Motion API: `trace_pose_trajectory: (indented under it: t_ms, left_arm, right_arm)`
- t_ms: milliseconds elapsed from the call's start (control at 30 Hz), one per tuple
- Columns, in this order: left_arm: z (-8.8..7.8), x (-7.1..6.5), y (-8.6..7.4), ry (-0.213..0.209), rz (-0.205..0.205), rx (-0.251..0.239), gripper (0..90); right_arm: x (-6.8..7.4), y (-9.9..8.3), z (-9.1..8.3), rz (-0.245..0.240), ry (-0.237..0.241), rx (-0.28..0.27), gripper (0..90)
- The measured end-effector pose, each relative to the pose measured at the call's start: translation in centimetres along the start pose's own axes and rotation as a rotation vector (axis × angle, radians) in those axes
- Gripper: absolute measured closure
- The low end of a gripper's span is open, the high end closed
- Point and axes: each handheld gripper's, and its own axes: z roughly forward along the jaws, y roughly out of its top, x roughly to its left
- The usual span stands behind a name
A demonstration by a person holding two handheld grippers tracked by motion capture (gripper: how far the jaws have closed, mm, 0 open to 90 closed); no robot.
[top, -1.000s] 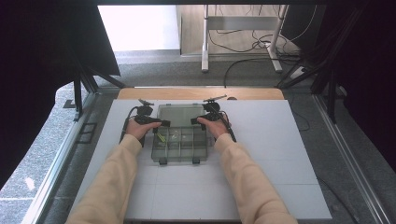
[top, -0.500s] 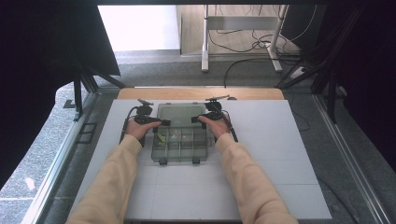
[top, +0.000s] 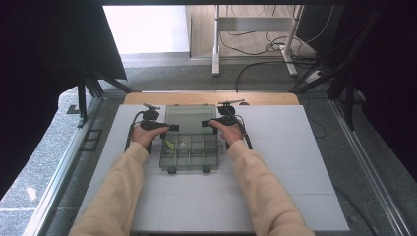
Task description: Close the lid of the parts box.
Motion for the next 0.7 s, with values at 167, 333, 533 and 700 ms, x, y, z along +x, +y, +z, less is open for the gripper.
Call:
trace_pose_trajectory:
  t_ms: [167, 333, 533, 700]
  left_arm:
    - [-0.31, -0.12, 0.05, -0.005, 0.006, -0.013, 25.6]
    - [-0.54, -0.14, 0.06, -0.003, 0.02, -0.011, 25.6]
    - [-0.69, -0.26, 0.1, -0.007, 0.017, -0.027, 25.6]
    - [-0.84, -0.31, 0.11, -0.007, 0.022, -0.032, 25.6]
  right_arm:
    - [0.08, 0.13, -0.32, -0.001, 0.007, -0.018, 27.7]
    - [0.21, 0.18, -0.53, 0.001, 0.011, -0.028, 28.1]
    - [0.33, 0.25, -0.8, -0.009, 0.012, -0.04, 28.8]
    - [0.44, 0.27, -0.96, -0.017, 0.01, -0.049, 29.6]
